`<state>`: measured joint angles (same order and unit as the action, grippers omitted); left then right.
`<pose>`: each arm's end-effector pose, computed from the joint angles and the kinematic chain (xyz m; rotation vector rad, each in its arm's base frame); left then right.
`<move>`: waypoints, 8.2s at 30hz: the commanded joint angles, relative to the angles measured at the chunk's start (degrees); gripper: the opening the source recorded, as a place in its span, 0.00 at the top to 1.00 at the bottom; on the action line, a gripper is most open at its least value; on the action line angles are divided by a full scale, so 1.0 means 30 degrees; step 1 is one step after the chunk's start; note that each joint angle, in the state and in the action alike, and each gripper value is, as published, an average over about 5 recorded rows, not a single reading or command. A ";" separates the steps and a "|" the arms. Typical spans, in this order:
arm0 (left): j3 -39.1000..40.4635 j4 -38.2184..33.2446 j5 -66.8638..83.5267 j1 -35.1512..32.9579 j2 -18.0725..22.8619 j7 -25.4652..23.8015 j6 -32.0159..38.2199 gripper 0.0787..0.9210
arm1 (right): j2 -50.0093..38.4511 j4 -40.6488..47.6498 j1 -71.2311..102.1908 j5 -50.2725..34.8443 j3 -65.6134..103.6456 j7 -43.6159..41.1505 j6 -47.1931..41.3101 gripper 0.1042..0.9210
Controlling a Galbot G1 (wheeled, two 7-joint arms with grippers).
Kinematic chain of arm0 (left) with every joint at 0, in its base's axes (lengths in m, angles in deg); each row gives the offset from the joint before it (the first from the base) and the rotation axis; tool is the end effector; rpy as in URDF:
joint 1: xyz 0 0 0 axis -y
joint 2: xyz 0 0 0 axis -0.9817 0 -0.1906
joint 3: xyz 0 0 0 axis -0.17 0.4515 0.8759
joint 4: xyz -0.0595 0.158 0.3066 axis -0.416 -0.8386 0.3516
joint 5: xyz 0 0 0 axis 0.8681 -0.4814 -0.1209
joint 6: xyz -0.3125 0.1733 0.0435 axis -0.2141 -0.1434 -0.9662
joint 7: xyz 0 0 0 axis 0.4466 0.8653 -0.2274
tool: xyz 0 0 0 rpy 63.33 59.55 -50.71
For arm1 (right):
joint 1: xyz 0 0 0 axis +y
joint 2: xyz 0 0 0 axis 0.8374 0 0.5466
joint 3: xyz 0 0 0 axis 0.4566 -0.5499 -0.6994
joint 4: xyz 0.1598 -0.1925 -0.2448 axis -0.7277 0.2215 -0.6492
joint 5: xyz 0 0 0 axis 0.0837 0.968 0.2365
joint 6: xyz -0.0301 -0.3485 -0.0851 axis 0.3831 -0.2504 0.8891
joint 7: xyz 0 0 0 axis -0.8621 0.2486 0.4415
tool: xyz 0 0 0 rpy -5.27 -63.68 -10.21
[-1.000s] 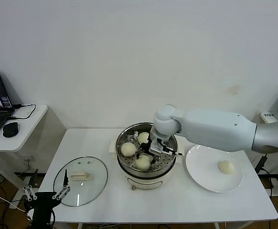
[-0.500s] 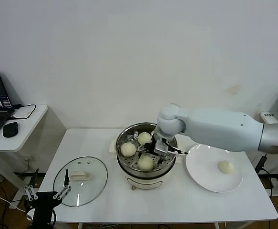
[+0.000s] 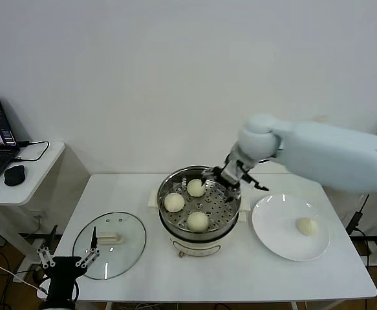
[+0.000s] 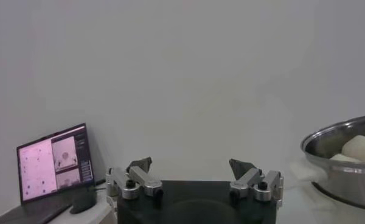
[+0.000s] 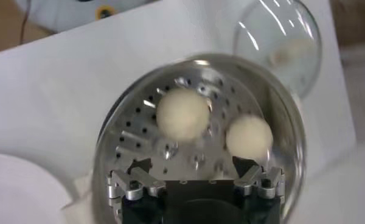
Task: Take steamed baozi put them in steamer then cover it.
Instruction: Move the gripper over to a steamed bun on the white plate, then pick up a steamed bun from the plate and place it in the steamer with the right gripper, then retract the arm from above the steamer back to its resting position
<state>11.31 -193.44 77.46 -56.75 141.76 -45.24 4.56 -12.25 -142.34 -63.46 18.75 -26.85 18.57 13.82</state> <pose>0.1134 0.0617 -0.2614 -0.1957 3.0442 0.5099 0.4857 0.0123 -0.0157 1.7222 -1.1343 1.9829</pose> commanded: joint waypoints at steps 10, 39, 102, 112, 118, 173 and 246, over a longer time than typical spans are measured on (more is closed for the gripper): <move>0.0486 0.0474 0.0140 0.0681 -0.0606 -0.0020 0.0004 0.12 | -1.0029 -0.0183 0.6953 0.2251 0.4407 0.1322 -0.5119 0.12; -0.0191 0.0188 -0.0112 -0.0284 -0.0130 0.0025 0.0000 0.12 | -0.3055 1.0611 1.7731 0.8144 1.5886 0.0017 -0.0819 0.12; 0.0228 -0.0125 -0.0100 0.0032 -0.0290 0.0114 0.0099 0.12 | -0.3159 -0.1882 -0.2422 -0.6543 -0.0408 0.2989 -0.9416 0.44; -0.0189 -0.0325 0.0017 -0.0104 -0.0177 0.0150 0.0238 0.12 | 0.0602 -0.1854 0.0779 -0.9617 -0.0501 0.6714 -1.3060 0.44; -0.0293 -0.0197 0.0014 0.0025 -0.0084 0.0157 0.0238 0.12 | 0.1768 -0.0399 0.2944 -0.9146 -0.0162 0.7660 -1.3222 0.44; 0.0317 0.0662 0.0033 0.0662 -0.0249 0.0073 0.0797 0.12 | -0.8283 -0.8003 1.9734 -1.1456 1.6824 1.9702 -0.5802 0.12; 0.2649 1.5613 -2.1795 0.9645 -0.5870 0.1915 0.2218 0.12 | 1.4374 -0.5194 4.4139 0.1493 4.3500 1.7012 0.6426 0.12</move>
<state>17.47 -151.23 13.12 -34.09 125.13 -39.19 11.37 30.41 -158.66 68.60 22.96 103.03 69.57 32.89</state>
